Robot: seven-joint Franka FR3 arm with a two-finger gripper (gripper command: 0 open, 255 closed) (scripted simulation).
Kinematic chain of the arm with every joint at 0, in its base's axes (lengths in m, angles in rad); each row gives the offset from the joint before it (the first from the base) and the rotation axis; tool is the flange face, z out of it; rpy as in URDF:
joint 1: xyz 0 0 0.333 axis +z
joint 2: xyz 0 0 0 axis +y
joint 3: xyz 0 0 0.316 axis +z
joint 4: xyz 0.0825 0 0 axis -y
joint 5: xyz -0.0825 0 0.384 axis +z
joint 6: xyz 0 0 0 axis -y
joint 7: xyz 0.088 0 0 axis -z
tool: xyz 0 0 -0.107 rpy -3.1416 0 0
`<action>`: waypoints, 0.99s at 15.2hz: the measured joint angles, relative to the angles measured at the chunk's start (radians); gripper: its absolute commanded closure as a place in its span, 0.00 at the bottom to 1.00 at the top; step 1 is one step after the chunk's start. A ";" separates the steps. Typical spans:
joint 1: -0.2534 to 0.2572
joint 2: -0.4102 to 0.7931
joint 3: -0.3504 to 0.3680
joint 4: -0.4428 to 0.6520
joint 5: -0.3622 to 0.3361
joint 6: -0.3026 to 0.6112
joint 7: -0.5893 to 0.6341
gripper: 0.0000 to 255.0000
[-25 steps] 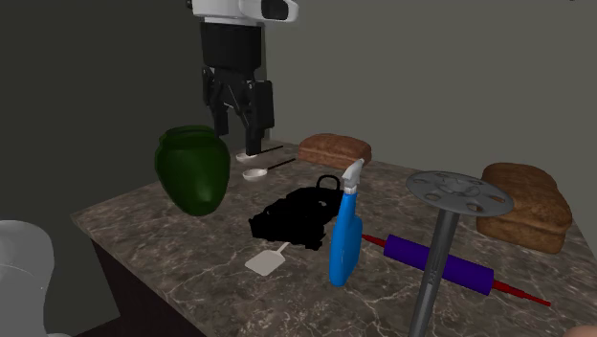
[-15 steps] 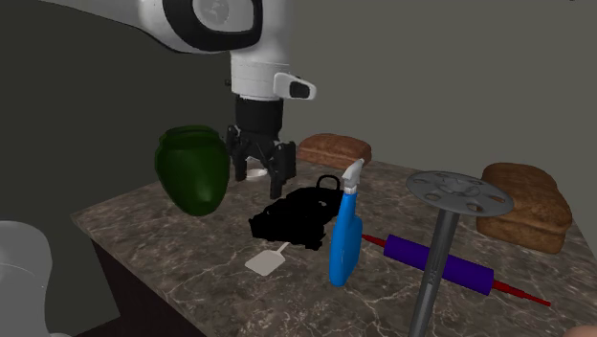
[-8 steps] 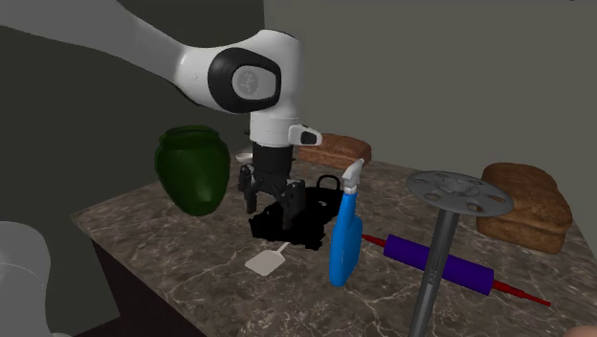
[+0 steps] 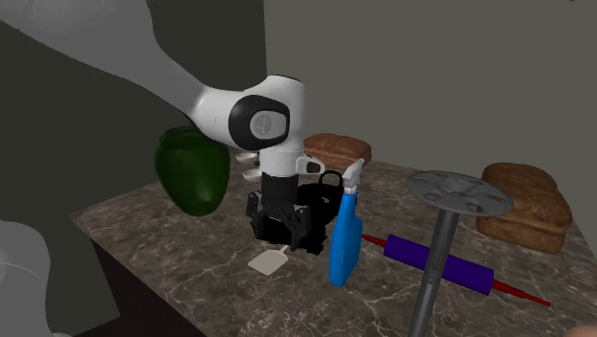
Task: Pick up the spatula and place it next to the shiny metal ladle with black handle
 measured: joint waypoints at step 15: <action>0.007 0.029 0.000 -0.048 -0.005 0.080 0.007 1.00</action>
